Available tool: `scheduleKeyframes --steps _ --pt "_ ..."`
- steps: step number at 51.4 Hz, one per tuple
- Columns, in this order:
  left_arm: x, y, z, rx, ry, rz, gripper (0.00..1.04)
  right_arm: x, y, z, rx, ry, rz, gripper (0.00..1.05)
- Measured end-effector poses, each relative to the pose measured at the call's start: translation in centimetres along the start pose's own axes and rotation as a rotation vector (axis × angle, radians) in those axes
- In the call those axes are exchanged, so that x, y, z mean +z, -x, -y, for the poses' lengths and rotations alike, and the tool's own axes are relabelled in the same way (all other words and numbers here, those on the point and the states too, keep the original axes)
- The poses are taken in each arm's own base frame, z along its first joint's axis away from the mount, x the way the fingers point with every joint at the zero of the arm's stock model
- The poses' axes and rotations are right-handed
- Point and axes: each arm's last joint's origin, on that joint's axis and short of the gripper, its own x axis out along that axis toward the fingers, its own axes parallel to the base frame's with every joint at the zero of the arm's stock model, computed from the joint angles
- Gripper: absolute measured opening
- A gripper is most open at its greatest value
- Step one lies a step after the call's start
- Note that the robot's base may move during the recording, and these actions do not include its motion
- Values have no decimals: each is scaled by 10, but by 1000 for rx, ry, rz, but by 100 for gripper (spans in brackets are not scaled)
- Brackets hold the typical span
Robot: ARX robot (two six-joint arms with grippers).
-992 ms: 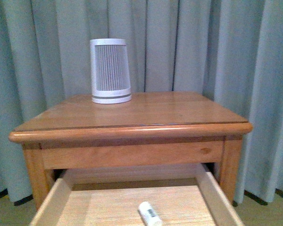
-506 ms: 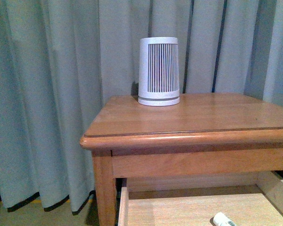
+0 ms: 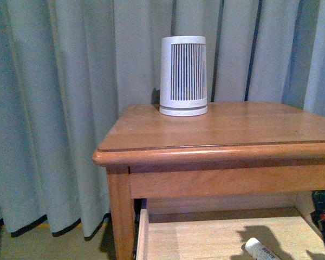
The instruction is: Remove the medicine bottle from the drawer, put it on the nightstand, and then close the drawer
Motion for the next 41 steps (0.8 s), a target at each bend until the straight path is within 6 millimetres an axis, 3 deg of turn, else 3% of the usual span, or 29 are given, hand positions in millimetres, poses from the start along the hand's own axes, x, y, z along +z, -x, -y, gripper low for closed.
scheduleKeyframes --steps 20,41 --pt "0 0 0 0 0 0 98 -20 -73 -25 100 33 -126 98" --pt "0 0 0 0 0 0 98 -27 -122 -43 118 45 -161 98"
